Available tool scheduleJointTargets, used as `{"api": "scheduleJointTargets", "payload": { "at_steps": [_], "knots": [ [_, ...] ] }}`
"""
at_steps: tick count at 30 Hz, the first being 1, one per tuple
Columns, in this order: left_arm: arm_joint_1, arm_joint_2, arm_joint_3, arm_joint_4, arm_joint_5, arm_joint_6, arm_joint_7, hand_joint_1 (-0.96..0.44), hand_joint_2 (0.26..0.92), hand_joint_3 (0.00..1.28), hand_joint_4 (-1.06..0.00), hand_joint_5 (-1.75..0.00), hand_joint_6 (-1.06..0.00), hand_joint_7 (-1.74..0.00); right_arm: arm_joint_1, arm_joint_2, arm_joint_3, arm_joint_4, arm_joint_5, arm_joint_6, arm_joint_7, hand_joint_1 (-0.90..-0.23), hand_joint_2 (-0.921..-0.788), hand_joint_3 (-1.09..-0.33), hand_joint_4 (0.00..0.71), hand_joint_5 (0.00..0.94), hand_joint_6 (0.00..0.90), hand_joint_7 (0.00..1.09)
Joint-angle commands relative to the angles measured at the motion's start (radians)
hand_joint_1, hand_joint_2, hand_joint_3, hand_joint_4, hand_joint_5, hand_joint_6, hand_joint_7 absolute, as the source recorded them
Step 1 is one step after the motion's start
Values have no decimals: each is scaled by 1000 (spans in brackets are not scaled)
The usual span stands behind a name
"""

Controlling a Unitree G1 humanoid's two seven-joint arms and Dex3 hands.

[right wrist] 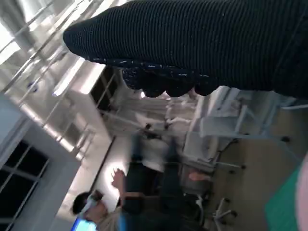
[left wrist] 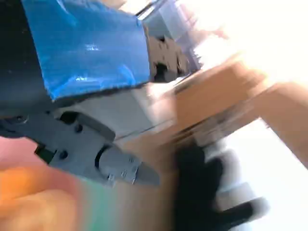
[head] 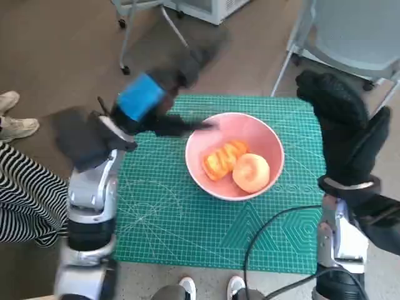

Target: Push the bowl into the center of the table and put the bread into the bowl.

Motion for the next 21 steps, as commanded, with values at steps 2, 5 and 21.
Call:
{"api": "scheduleJointTargets", "payload": {
  "at_steps": [2, 5, 21],
  "knots": [
    [19, -44, 62, 97, -147, -102, -37, -687, 921, 325, -32, -14, -151, -104, -28, -28, -9, 14, -16, 6, 4, -670, -921, -705, 173, 5, 48, 582],
    [21, -46, 67, 125, -179, -136, -50, -685, 921, 321, -44, -19, -169, -120, -48, -34, -10, 22, -21, 0, 2, -665, -921, -702, 175, 6, 51, 583],
    [22, -41, 63, 208, -184, -294, -73, -776, 921, 459, -33, -3, -81, -96, -113, -47, 5, 7, -62, 22, -20, -666, -921, -697, 178, 5, 64, 575]
  ]
}}
